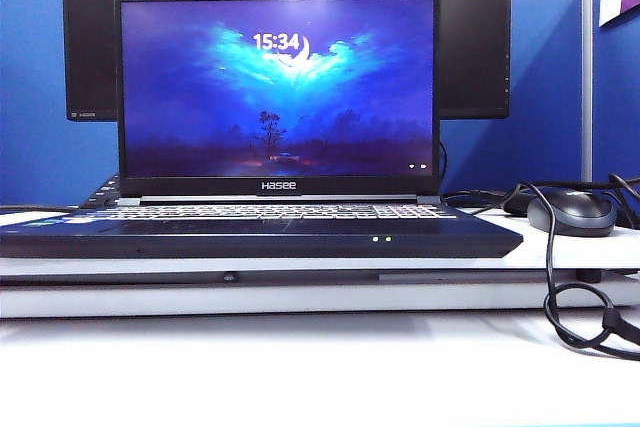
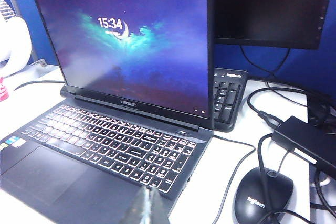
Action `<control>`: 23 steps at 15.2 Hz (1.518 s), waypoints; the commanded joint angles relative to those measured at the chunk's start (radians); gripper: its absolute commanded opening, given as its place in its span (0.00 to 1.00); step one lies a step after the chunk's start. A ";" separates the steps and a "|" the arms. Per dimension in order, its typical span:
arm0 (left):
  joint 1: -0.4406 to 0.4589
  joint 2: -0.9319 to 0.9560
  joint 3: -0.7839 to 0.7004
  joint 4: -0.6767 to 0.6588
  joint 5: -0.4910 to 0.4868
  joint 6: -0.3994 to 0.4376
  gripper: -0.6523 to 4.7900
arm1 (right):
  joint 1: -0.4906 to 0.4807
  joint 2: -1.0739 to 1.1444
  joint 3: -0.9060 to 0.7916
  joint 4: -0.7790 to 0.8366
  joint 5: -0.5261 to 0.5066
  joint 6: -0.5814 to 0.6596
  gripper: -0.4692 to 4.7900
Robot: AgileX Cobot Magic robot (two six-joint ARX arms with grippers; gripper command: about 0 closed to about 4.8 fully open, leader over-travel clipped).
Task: Open the lid of the black laptop.
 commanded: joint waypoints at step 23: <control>-0.079 -0.003 -0.472 0.580 -0.174 0.022 0.12 | 0.000 0.000 0.005 0.010 0.002 0.003 0.09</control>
